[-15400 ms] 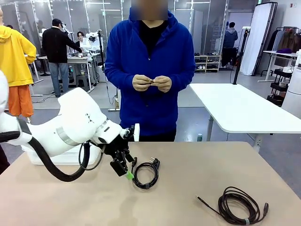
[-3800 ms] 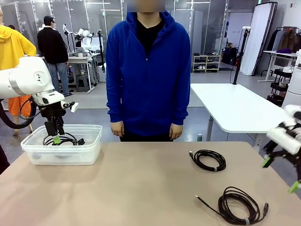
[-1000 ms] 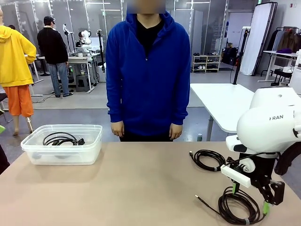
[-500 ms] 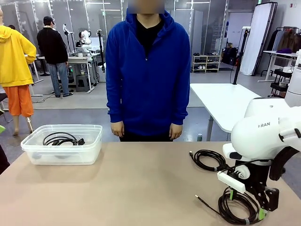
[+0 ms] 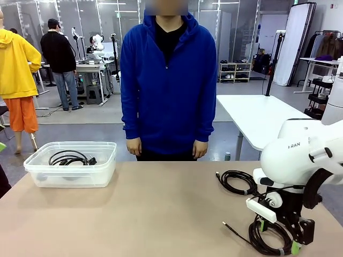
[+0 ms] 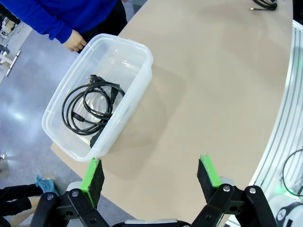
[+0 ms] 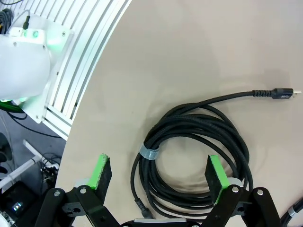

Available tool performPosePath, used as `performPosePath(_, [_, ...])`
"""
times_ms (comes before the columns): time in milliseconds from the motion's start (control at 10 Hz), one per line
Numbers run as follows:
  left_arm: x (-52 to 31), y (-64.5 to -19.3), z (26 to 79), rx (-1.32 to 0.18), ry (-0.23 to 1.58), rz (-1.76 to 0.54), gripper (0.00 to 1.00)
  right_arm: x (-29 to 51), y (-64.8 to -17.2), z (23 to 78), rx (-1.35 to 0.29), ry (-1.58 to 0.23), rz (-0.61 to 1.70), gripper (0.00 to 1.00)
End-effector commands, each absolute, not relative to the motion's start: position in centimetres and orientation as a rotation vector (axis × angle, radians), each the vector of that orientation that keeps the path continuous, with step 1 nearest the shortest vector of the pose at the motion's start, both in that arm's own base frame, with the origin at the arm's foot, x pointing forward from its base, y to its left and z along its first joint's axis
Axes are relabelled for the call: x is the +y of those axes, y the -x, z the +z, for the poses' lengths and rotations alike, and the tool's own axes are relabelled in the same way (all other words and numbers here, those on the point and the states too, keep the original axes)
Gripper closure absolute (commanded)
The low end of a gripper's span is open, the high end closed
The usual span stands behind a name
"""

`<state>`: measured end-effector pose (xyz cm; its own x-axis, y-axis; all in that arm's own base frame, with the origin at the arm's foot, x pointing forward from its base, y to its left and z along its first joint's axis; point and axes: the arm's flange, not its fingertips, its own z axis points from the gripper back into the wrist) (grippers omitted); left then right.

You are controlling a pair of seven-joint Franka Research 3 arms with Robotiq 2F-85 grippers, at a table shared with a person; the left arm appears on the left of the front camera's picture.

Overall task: Organize and store the cables.
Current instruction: Place the USB Extension Cable into the Organizing box.

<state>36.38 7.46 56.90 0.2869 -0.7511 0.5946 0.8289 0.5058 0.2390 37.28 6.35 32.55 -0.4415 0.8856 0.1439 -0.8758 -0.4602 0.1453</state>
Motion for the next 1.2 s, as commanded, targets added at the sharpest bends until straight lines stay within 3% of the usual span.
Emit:
performPosePath(0, [7.4, -36.3, 57.1, -0.719, 0.114, -1.05, 0.0, 4.5, -30.7, 29.8, 0.014, -0.236, 1.999, 0.0])
performPosePath(1100, [7.4, -36.3, 57.1, -0.719, 0.114, -1.05, 0.0, 5.8, -29.4, 28.2, 0.246, -0.111, 1.599, 0.0])
